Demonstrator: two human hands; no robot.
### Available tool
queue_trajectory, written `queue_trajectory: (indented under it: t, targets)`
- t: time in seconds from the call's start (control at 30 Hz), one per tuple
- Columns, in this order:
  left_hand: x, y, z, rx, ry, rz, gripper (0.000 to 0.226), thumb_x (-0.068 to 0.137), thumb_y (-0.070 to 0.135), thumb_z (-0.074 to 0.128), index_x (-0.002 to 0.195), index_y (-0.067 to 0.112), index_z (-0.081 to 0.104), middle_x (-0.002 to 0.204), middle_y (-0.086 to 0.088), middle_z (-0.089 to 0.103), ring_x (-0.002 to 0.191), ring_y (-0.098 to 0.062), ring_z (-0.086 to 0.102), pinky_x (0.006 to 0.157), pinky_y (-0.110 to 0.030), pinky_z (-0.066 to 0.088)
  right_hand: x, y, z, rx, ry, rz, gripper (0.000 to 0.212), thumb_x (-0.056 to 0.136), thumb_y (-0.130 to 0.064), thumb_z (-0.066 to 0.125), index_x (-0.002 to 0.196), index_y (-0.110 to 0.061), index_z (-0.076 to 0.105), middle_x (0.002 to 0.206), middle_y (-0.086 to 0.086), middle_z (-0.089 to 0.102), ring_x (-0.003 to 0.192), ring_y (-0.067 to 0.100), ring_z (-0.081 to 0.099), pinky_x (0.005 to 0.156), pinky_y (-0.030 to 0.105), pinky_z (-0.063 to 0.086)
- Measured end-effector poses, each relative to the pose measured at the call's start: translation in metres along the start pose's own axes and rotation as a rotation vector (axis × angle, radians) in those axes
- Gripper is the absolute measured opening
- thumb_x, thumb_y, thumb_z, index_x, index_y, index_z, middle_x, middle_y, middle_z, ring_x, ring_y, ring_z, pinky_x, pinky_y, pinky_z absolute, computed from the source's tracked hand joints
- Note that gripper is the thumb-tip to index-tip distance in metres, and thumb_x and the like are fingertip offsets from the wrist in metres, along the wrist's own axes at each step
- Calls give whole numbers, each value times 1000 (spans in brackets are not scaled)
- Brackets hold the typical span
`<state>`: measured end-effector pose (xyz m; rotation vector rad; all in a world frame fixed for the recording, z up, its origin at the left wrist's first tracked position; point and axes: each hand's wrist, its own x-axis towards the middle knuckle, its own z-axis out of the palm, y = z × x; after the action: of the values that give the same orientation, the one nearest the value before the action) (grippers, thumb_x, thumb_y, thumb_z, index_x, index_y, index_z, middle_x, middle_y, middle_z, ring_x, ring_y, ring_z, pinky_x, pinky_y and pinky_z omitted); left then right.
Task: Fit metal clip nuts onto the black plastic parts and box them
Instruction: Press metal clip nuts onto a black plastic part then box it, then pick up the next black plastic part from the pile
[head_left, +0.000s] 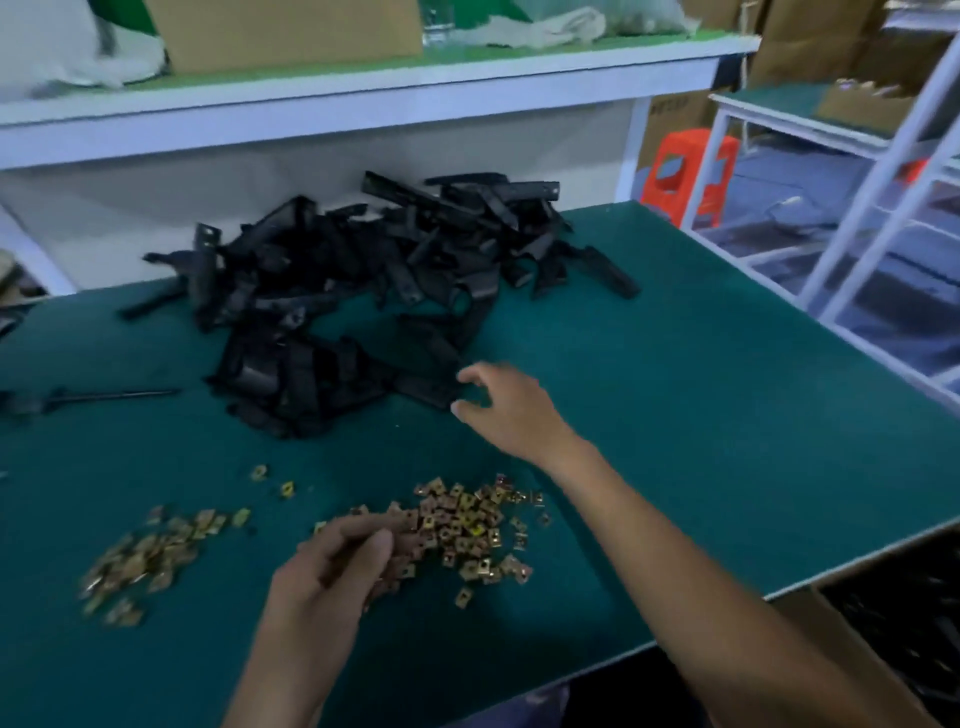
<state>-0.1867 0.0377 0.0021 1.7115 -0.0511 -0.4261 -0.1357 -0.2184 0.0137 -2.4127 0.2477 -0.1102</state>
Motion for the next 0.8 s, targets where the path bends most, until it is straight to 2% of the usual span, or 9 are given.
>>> queue_trajectory:
  t: [0.1,0.2,0.27,0.33,0.37,0.5,0.6,0.7,0.8]
  targets:
    - [-7,-4,-13,-39,25,-22,27,96,10,61,86,27,80,91,-4,78,83,-17,74,78,-32,52,38,-9,35,-268,-80,-32,62,96,-54,59,146,-21,46,146,10,43,133,35,40,105,46,42]
    - [-18,0,-25,-50,33,-47,20,97,10,60,94,18,78,92,-2,79,82,-12,74,71,-25,49,51,-6,51,-412,-19,-5,57,97,-52,59,139,-13,52,135,14,49,123,37,49,101,46,47]
    - [-21,1,-30,-46,46,-47,18,97,11,59,98,18,76,93,0,79,81,-10,73,69,-26,48,51,0,47,-259,-13,44,42,92,-43,67,116,-9,61,112,11,57,97,27,58,80,38,51]
    - [-20,0,-33,-45,58,-40,18,98,11,58,99,16,75,92,0,79,77,-8,73,69,-27,48,45,8,36,-98,30,110,25,85,-32,70,85,-16,51,84,2,52,68,17,50,55,32,37]
    - [-19,-1,-33,-45,59,-40,17,98,10,58,99,14,75,92,-2,78,76,-8,72,67,-26,49,40,12,30,-36,68,136,26,85,-28,68,81,-19,44,79,0,50,65,16,48,52,32,32]
    - [-14,0,-23,-58,53,-49,18,97,6,60,95,14,76,89,-4,78,78,-17,72,60,-16,52,4,19,-1,336,218,171,19,97,-25,64,95,-15,48,84,6,68,73,28,70,70,46,58]
    - [-11,-4,-14,67,23,-5,25,98,17,62,89,36,76,95,9,77,85,-7,70,72,-20,51,-31,21,-32,552,371,102,10,96,-22,66,96,-19,56,84,4,72,73,21,72,71,42,61]
    - [-12,-6,-8,177,-1,54,28,98,27,62,90,53,70,99,24,72,89,5,67,78,-23,51,-69,24,-66,553,527,6,8,89,-30,69,95,-33,64,79,-1,71,63,14,66,62,31,55]
    - [-11,-5,-3,281,1,122,23,97,35,61,96,57,66,101,32,68,95,11,63,78,-19,49,-101,30,-95,269,610,-16,18,83,-44,66,98,-35,66,79,-10,68,68,10,62,72,25,51]
